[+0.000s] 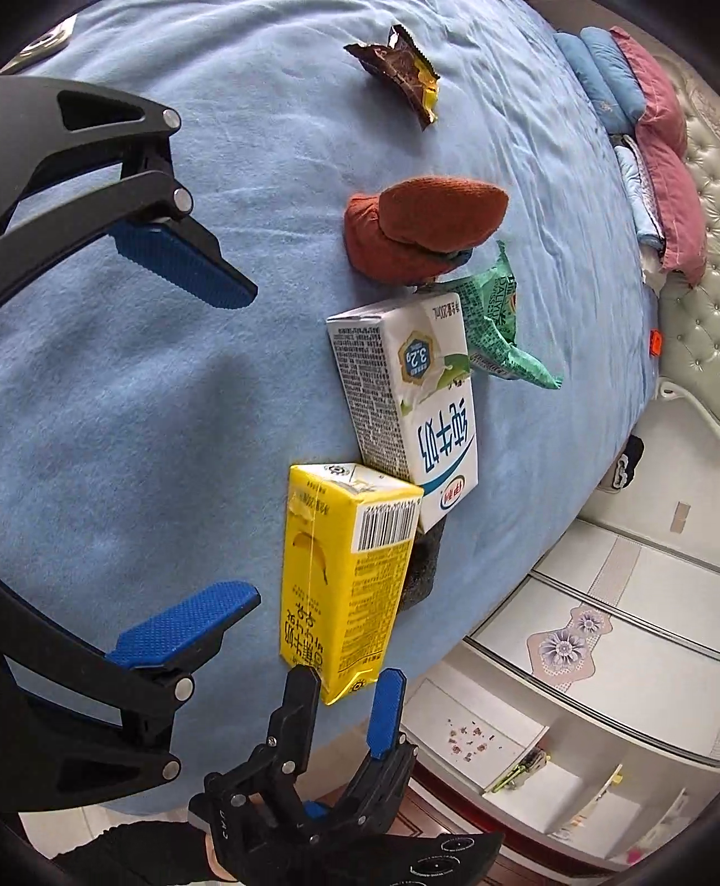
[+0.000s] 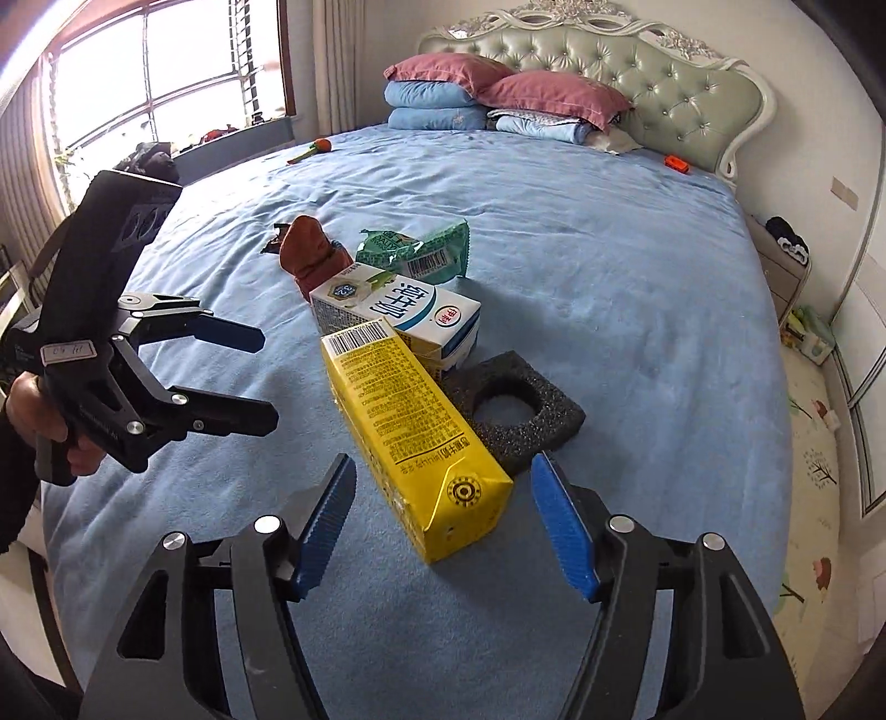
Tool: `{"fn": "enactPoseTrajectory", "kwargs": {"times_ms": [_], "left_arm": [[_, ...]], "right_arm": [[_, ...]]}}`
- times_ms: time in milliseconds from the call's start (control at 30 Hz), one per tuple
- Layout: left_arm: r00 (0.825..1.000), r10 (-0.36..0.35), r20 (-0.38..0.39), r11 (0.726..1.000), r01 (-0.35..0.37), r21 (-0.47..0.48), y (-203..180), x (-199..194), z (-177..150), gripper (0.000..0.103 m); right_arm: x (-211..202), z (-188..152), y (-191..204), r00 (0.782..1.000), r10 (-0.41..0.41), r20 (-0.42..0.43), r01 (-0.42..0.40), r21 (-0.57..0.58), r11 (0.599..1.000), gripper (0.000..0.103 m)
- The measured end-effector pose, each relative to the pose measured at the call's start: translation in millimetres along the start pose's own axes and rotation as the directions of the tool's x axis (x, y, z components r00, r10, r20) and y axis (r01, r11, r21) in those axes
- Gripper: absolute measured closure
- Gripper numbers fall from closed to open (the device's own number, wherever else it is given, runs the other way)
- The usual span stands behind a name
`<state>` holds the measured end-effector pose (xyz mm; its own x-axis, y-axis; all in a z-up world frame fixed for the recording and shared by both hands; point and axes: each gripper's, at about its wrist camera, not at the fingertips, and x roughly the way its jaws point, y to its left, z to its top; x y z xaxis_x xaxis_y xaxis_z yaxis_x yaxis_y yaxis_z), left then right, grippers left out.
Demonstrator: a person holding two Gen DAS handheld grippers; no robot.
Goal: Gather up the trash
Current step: 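Grasp the yellow juice box with the right tool while the left grasps the white milk carton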
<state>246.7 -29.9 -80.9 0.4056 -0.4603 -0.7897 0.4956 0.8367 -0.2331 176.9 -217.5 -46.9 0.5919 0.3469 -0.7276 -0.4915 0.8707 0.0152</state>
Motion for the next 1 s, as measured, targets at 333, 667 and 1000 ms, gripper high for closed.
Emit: {"fn": "enactPoseTrajectory", "kwargs": {"times_ms": [333,667,1000], "left_arm": [[1.000,-0.028,-0.014,0.999,0.028,0.024,27.8,21.5,23.0,0.004],[0.997,-0.016,0.077,0.988,0.004,0.156,16.6,5.9,39.2,0.004],[0.998,0.029,0.051,0.830,-0.052,0.555,-47.3,3.2,80.2,0.004]], "right_arm": [[29.1,7.9,3.9,0.997,0.043,-0.069,-0.045,-0.038,0.998,0.050],[-7.9,-12.9,8.3,0.998,0.039,-0.041,-0.039,0.003,0.999,0.066],[-44.9,-35.4,10.2,0.997,0.071,-0.013,-0.070,0.079,0.994,0.066]]}}
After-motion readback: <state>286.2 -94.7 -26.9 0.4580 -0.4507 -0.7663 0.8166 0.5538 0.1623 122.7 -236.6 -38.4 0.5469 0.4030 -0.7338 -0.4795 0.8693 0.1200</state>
